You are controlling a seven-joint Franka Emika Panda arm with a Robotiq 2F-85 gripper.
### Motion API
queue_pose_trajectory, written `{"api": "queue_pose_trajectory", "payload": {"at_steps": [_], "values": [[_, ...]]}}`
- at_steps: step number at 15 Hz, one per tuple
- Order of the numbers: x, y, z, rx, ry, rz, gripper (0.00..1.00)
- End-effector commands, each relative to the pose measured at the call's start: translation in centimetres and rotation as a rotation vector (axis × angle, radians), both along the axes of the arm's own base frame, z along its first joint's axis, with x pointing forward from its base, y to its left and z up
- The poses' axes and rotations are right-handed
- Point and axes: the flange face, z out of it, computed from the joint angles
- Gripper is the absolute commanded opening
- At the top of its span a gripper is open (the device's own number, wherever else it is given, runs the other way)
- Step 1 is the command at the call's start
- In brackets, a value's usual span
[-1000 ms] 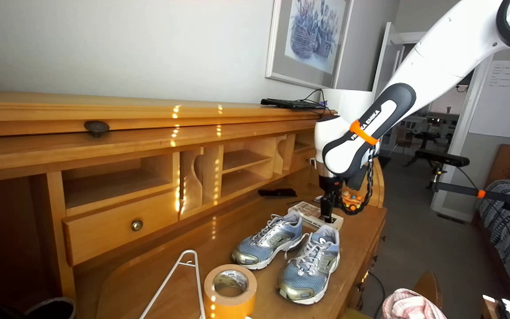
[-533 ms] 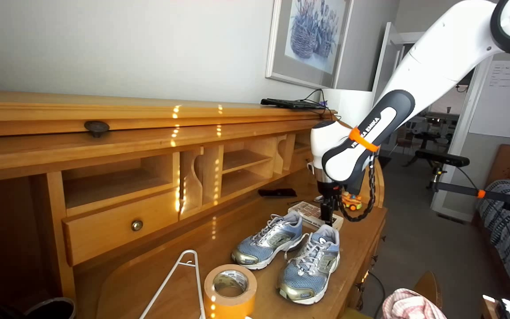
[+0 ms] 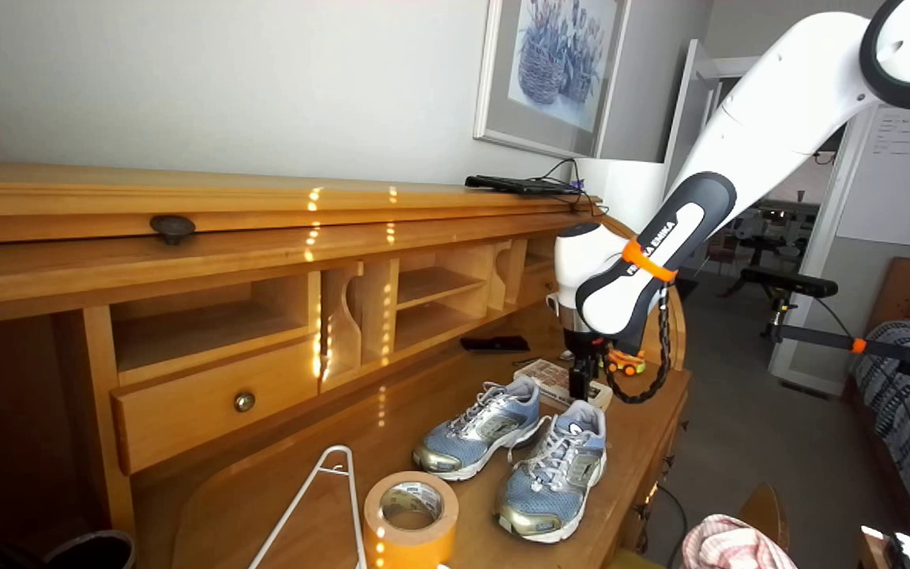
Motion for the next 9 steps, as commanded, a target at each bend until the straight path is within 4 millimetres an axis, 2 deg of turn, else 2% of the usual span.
{"api": "queue_pose_trajectory", "payload": {"at_steps": [1,9], "values": [[0.06,0.29,-0.88,-0.024,-0.024,0.004,1.0],[-0.01,-0.07,-1.58,-0.038,-0.037,-0.012,1.0]]}}
